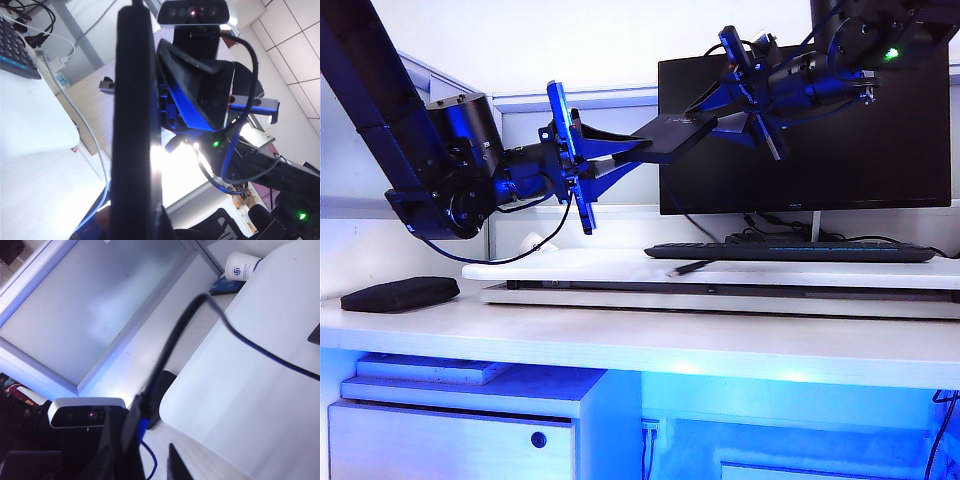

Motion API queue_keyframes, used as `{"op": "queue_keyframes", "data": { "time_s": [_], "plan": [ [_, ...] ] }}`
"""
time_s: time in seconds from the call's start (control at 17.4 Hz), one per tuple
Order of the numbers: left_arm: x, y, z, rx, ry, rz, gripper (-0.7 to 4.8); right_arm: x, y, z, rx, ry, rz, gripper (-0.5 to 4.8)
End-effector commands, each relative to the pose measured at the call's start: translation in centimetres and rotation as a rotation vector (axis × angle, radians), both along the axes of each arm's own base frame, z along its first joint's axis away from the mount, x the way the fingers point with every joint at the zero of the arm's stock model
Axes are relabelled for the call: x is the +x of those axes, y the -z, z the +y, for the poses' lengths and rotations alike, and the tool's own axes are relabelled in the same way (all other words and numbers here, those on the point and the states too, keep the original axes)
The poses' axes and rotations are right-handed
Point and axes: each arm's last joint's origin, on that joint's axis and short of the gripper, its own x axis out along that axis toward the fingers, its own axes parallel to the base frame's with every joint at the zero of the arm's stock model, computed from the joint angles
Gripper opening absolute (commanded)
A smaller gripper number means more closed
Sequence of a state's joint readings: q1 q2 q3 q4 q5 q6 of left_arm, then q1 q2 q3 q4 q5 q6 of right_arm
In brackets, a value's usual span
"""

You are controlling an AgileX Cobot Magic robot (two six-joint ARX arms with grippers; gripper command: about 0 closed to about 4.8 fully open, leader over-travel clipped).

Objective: Unplug the data cable of the portable hard drive.

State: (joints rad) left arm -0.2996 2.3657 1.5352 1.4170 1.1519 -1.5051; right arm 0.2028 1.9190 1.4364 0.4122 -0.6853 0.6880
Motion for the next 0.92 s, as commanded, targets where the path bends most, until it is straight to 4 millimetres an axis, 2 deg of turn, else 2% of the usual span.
{"op": "queue_keyframes", "data": {
  "time_s": [0.06, 0.23, 0.29, 0.34, 0.69, 0.92],
  "plan": [
    [-0.5, -1.4, -0.5, -0.008, 0.028, -0.064, -0.06, -0.1, -0.8, 0.1, 0.012, 0.009, -0.055, 1.12],
    [-0.8, -1.4, -1.2, -0.007, 0.047, -0.065, -0.06, -0.1, -0.9, 0.1, 0.027, 0.009, -0.055, 1.11],
    [-0.9, -1.4, -1.3, -0.007, 0.050, -0.065, -0.06, -0.1, -0.9, 0.1, 0.029, 0.007, -0.053, 0.79],
    [-0.9, -1.4, -1.5, -0.008, 0.052, -0.065, -0.06, -0.1, -0.9, 0.2, 0.029, 0.006, -0.053, -0.05],
    [-1.0, -1.4, -1.5, -0.003, 0.060, -0.066, -0.06, -0.1, -1.0, 0.2, 0.026, -0.013, -0.067, -0.06],
    [-1.0, -1.4, -1.6, 0.015, 0.090, -0.058, -0.06, 0.2, -1.6, -0.7, 0.040, 0.075, -0.134, -0.06]
  ]
}}
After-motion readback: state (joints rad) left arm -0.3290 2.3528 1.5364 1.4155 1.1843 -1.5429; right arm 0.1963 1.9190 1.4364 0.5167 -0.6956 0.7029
